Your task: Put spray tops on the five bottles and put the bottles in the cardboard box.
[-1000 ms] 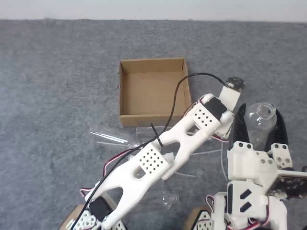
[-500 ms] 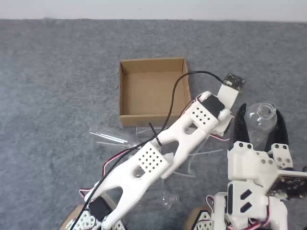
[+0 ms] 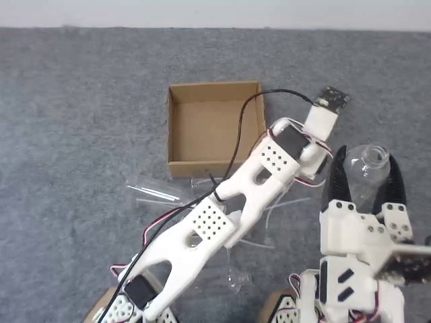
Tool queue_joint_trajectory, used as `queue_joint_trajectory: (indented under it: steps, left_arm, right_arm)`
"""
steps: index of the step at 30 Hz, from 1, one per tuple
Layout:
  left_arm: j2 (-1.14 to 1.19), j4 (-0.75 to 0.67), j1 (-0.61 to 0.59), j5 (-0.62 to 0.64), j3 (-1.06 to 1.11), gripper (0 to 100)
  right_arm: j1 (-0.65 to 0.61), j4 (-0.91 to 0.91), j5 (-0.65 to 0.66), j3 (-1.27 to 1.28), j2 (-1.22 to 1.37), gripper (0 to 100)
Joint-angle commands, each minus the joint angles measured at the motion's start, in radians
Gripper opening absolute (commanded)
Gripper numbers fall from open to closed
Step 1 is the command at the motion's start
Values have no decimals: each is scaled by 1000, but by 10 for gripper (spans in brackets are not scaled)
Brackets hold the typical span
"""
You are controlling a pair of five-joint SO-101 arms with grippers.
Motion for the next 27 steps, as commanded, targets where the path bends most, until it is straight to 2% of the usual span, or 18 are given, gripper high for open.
queue_joint_trajectory:
  steps: [1,6,22,27]
  left_arm:
    - [-28,31,-43,-12,-58,23]
    - [-71,31,-74,-14,-58,23]
    - [-479,32,-206,-15,-58,13]
    - [-623,34,-221,-66,-56,13]
  right_arm:
    - [2,4,-2,-89,1,90]
    - [2,2,-2,-104,1,90]
    - [-8,-13,-12,-110,1,90]
    - [-105,-45,-5,-110,1,90]
